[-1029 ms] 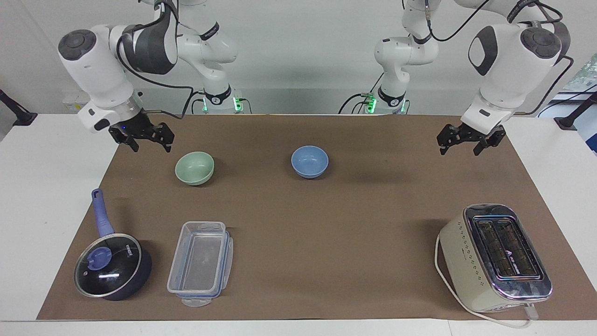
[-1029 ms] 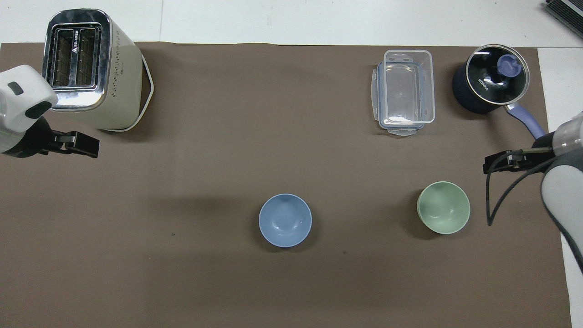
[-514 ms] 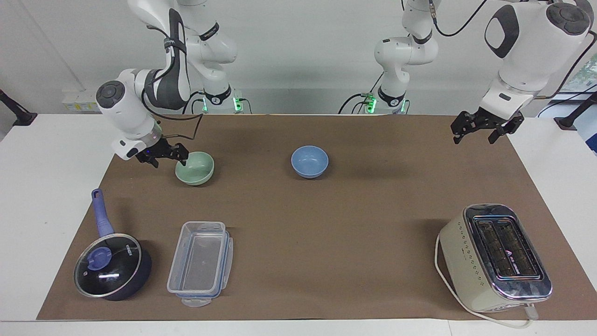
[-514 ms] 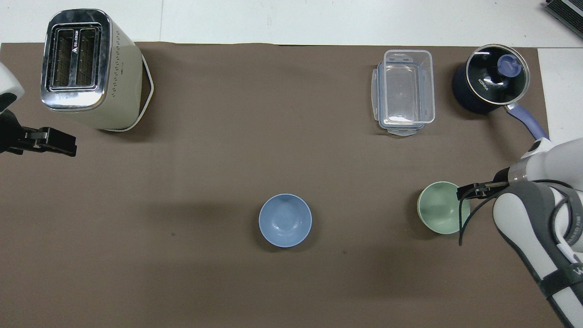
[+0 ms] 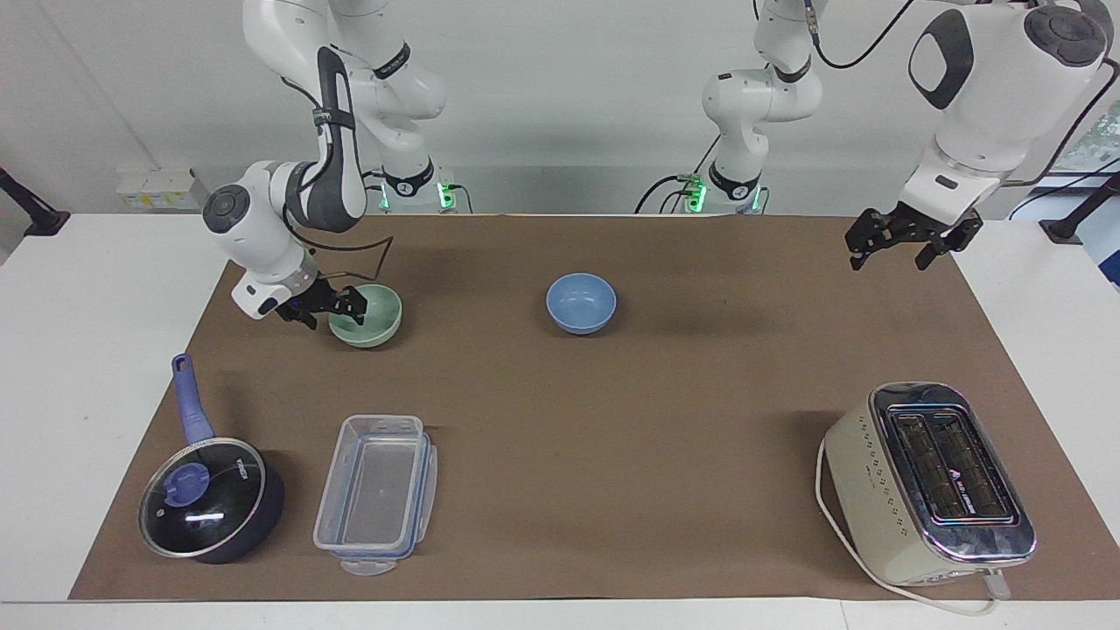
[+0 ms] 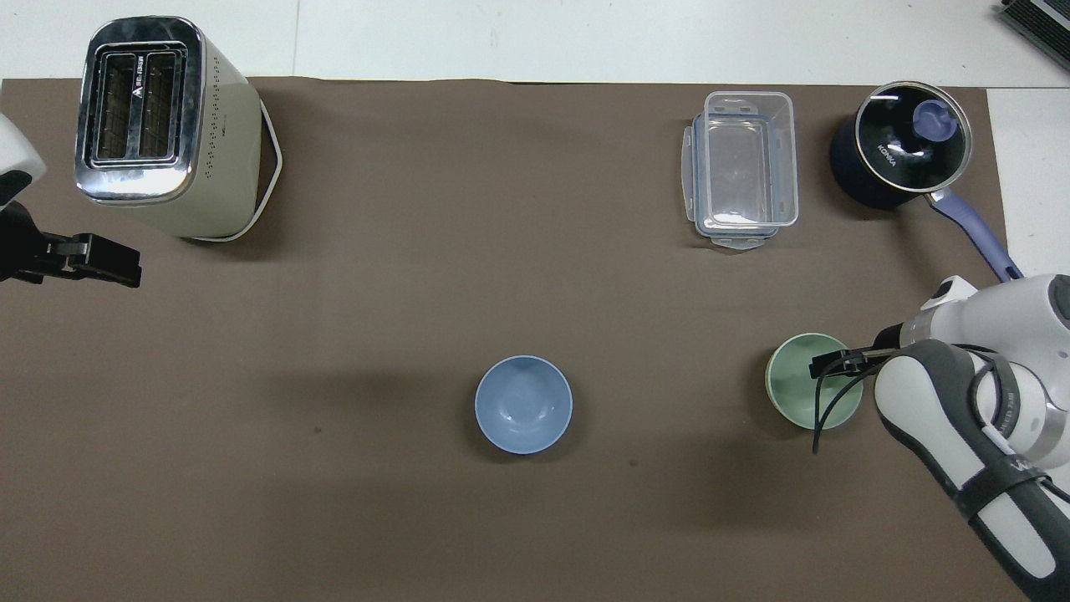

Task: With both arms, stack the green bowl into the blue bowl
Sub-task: 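Reach the right gripper down to the rim of the green bowl, then grasp the green bowl rim and carry it onto the blue bowl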

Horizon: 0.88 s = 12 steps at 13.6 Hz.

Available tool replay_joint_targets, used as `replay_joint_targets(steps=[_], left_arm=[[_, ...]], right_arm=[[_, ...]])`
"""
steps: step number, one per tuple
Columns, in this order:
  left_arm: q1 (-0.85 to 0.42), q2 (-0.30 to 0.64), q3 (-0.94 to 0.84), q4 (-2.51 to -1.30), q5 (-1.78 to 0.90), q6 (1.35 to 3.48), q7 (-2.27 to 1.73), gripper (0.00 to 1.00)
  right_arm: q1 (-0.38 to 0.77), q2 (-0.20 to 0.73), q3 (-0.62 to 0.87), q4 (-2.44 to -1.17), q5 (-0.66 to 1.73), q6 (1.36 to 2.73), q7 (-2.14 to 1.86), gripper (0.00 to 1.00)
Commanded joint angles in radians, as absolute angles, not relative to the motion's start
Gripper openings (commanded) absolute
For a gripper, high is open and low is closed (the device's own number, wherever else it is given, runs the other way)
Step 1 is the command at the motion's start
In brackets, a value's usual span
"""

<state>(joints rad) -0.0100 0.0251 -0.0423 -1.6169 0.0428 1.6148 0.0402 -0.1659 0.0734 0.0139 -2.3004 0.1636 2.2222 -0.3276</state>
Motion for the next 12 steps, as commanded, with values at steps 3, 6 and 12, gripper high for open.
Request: replay_joint_targets(steps=[3, 6, 12], left_arm=[[0.003, 0.028, -0.051, -1.608, 0.040, 1.600, 0.051, 1.00], [0.003, 0.028, -0.051, -1.608, 0.040, 1.600, 0.051, 1.00], [0.003, 0.028, -0.051, -1.606, 0.040, 1.600, 0.051, 1.00]], right_arm=[[-0.215, 0.083, 0.020, -2.329, 0.241, 2.264, -0.505, 0.74], [-0.219, 0.078, 0.020, -2.324, 0.346, 2.206, -0.557, 0.20], [-0.224, 0.066, 0.021, -2.261, 0.356, 2.062, -0.577, 0.00]])
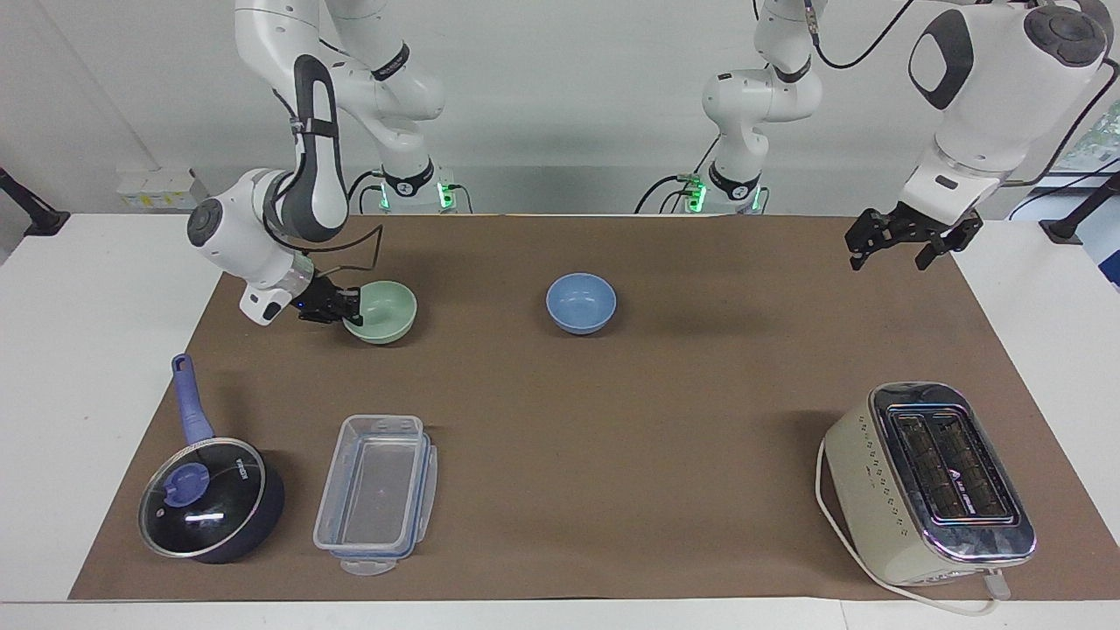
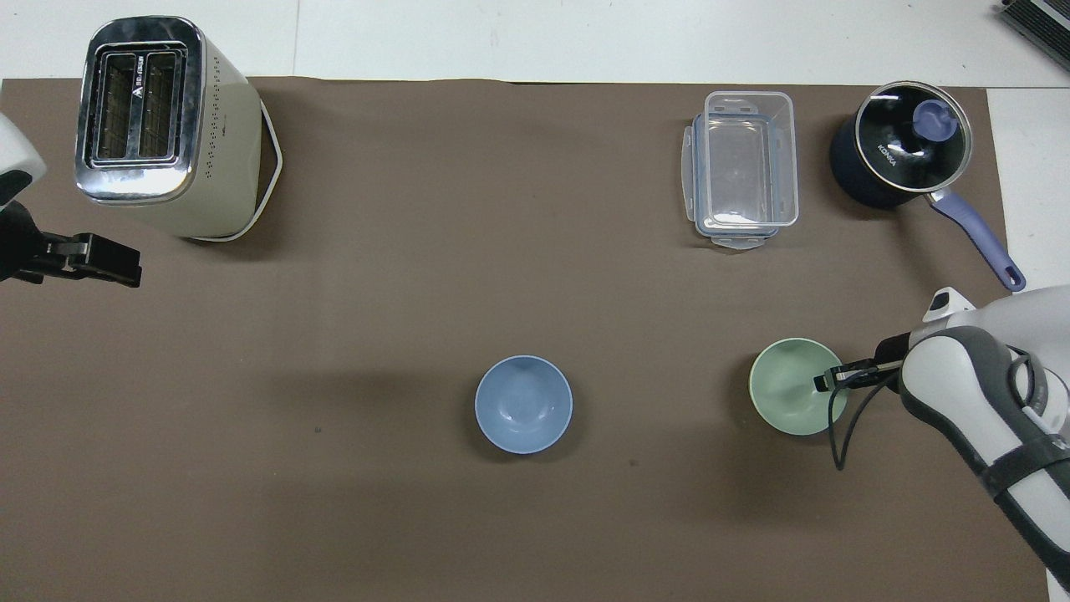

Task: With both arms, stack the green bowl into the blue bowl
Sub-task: 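Grasp the green bowl rim and carry it onto the blue bowl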

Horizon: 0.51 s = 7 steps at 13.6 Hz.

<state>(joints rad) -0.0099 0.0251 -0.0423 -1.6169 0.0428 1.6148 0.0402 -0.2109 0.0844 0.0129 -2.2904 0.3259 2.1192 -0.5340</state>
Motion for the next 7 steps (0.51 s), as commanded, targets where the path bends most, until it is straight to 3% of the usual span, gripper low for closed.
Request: replay_joint_targets(steps=[1, 7], left_arm=[[0.003, 0.028, -0.051, -1.606, 0.040, 1.601, 0.049, 1.00], [0.003, 0.028, -0.051, -1.608, 0.040, 1.601, 0.051, 1.00]], right_arm=[[-0.213, 0.049, 0.023, -2.246, 0.356, 2.033, -0.569, 0.00], [-0.016, -0.047, 0.035, -2.235, 0.435, 1.965, -0.385, 0.00]])
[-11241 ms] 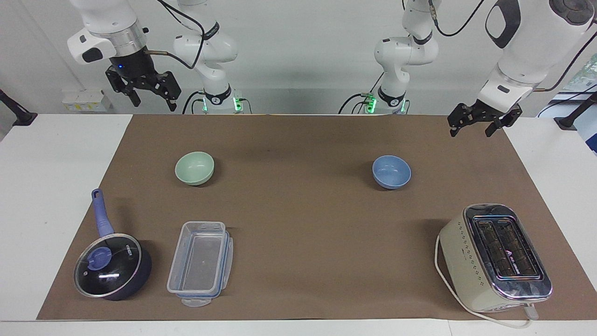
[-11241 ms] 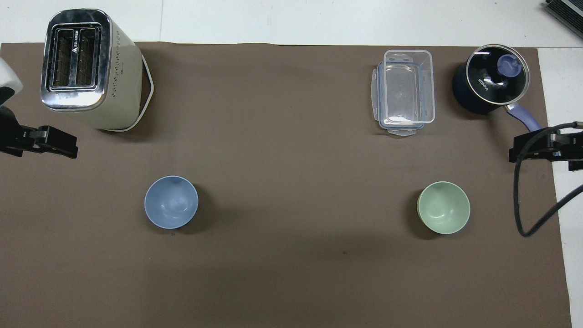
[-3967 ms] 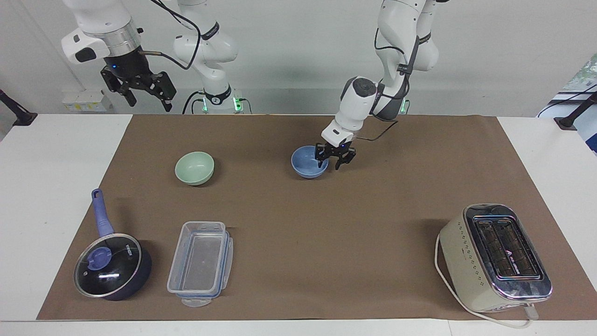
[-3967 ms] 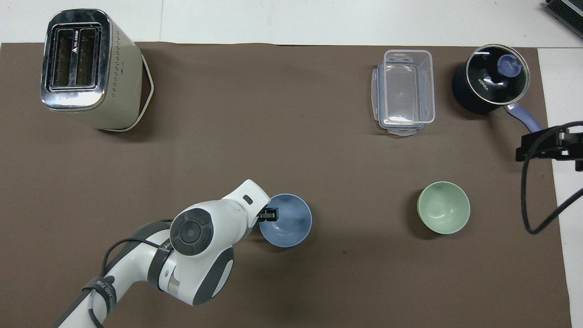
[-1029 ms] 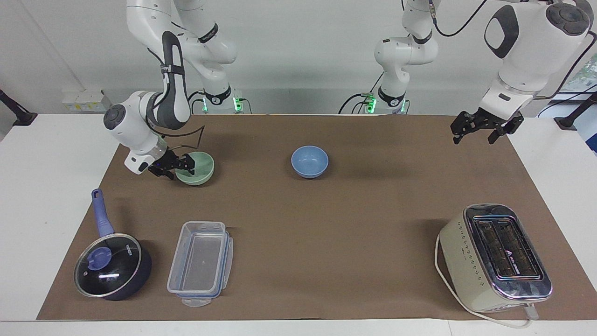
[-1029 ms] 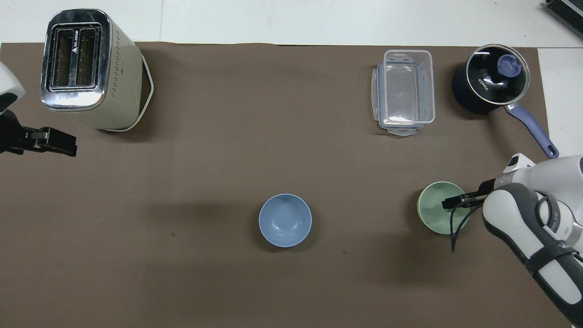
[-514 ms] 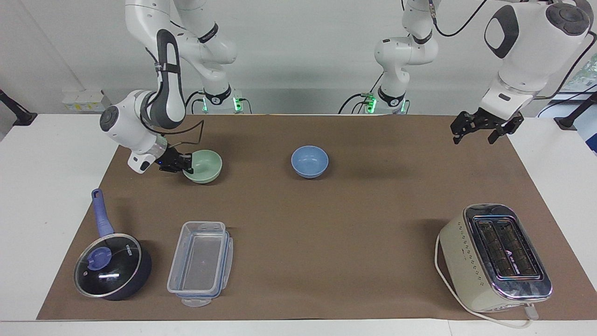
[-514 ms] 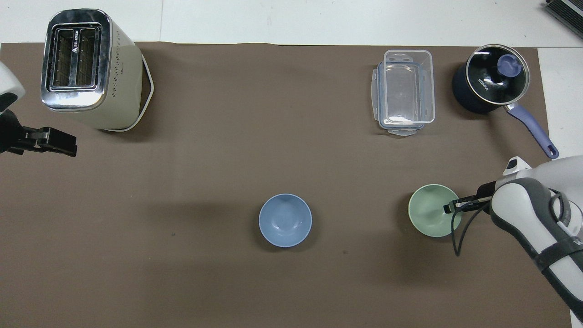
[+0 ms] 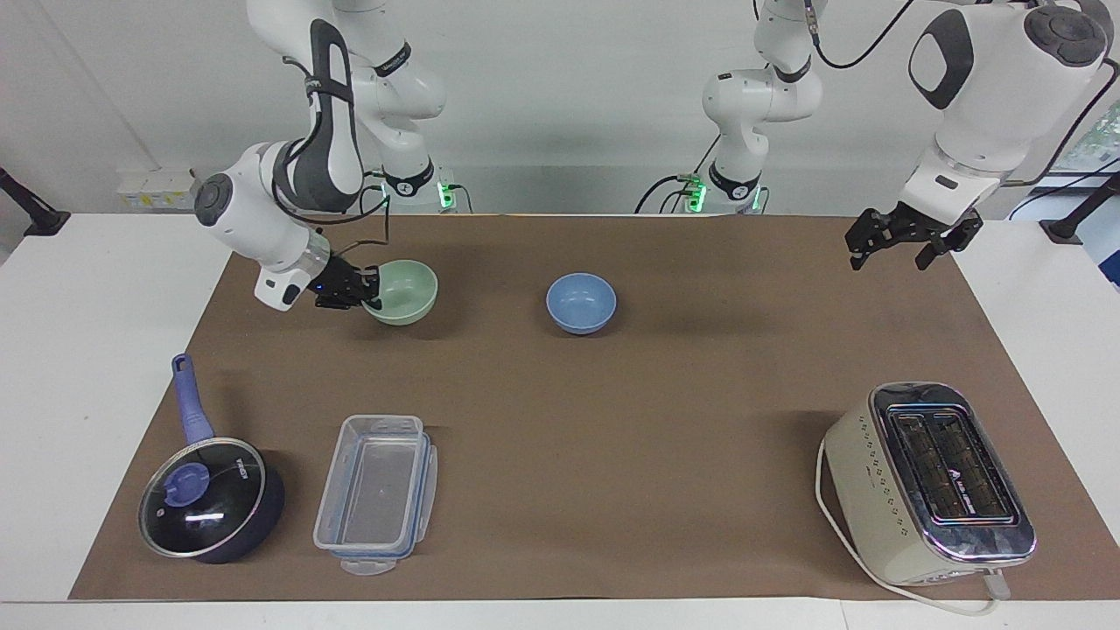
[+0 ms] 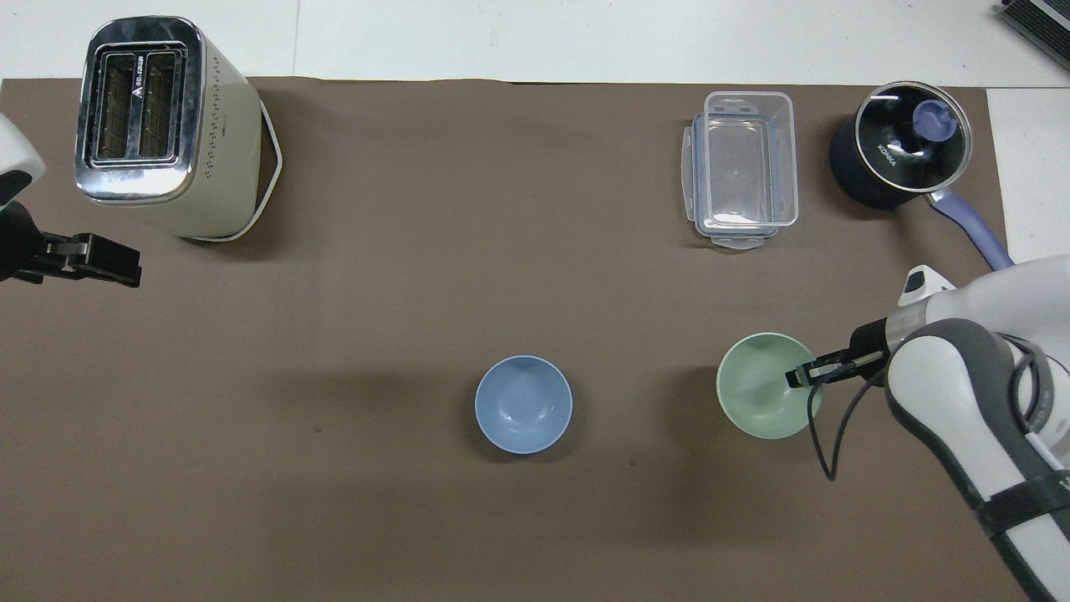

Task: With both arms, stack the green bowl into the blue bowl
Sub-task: 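Grasp the green bowl rim and carry it onto the blue bowl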

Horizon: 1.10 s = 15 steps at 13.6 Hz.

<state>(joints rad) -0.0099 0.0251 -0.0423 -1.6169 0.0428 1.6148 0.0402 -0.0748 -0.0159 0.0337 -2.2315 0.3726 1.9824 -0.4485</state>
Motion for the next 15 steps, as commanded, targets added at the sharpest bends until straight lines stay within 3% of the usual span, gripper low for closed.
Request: replay_joint_targets(steps=[1, 6, 10, 15], left_arm=[[0.003, 0.028, -0.051, -1.606, 0.040, 1.601, 0.051, 1.00], [0.003, 0.028, -0.051, -1.606, 0.040, 1.601, 0.049, 1.00], [0.003, 0.028, -0.051, -1.608, 0.040, 1.600, 0.051, 1.00], [0.003, 0.028, -0.051, -1.606, 0.040, 1.601, 0.049, 1.00]], right_arm=[[0.027, -0.048, 0.035, -2.235, 0.446, 1.971, -0.347, 0.00], [0.329, -0.046, 0.037, -2.233, 0.448, 2.167, 0.053, 0.00], [0.440, -0.037, 0.043, -2.237, 0.448, 2.203, 0.185, 0.00], [0.494, 0.009, 0.044, -2.241, 0.448, 2.301, 0.247, 0.00]])
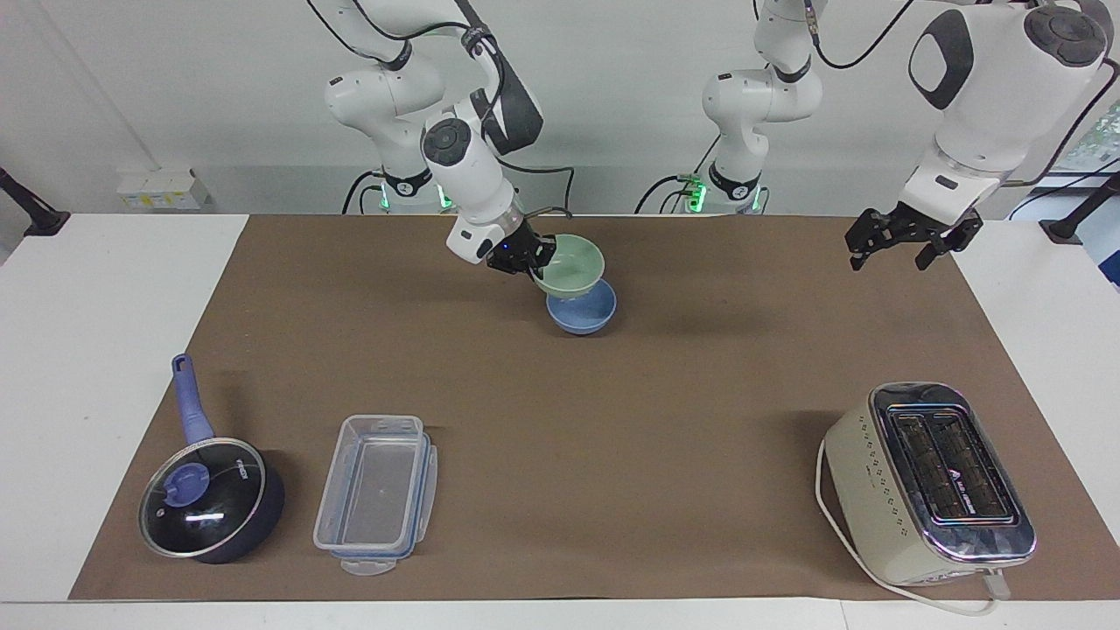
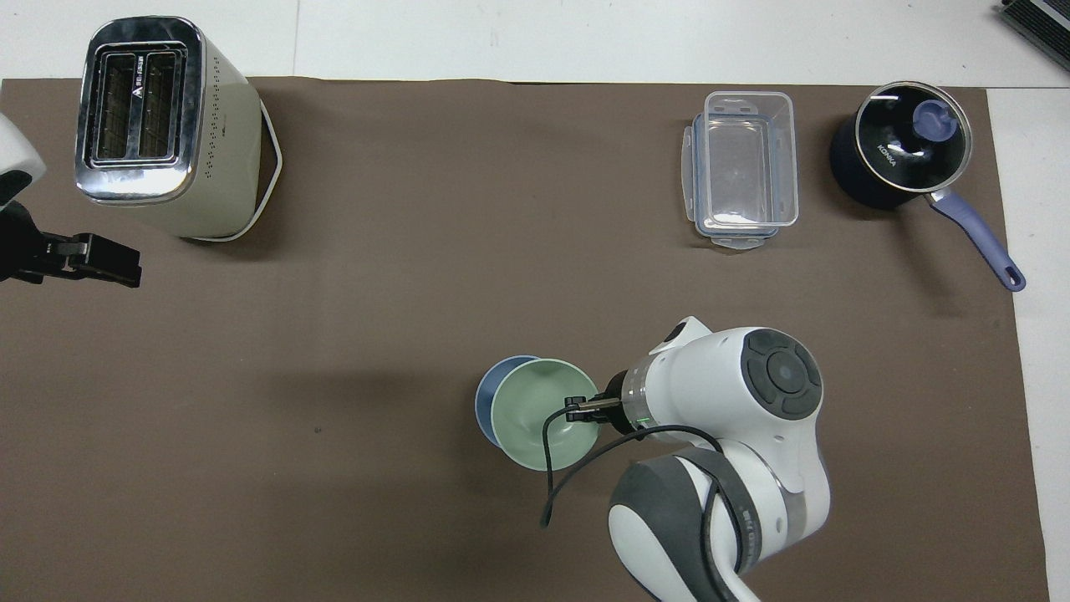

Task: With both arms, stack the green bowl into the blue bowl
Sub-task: 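Grasp the green bowl rim and carry it onto the blue bowl, then lower the green bowl into the blue bowl with the right gripper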

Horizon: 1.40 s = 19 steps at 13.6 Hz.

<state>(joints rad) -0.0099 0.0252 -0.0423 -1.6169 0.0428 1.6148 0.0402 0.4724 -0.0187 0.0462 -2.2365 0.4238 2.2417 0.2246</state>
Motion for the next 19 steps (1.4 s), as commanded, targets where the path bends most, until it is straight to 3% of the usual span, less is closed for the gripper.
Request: replay_joint_targets(steps=[1, 8, 10, 11, 19], left_arm=[[0.003, 0.028, -0.051, -1.606, 0.040, 1.601, 0.051, 1.00], [0.003, 0.028, -0.051, -1.606, 0.040, 1.600, 0.049, 1.00], [0.003, 0.028, -0.051, -1.608, 0.040, 1.601, 0.051, 1.00], [0.003, 0.028, -0.051, -1.606, 0.040, 1.601, 0.051, 1.00], [0.003, 0.028, -0.051, -1.606, 0.040, 1.600, 0.051, 1.00]], right_arm=[[0.498, 0.023, 0.044, -2.241, 0.448, 2.316, 0.245, 0.00], [0.517, 0.064, 0.044, -2.244, 0.451, 2.373, 0.270, 0.00], [0.517, 0.064, 0.046, -2.244, 0.451, 2.373, 0.271, 0.22], [0.517, 0.064, 0.046, -2.244, 0.451, 2.373, 0.272, 0.45], [0.517, 0.061, 0.046, -2.214, 0.451, 2.362, 0.314, 0.46]])
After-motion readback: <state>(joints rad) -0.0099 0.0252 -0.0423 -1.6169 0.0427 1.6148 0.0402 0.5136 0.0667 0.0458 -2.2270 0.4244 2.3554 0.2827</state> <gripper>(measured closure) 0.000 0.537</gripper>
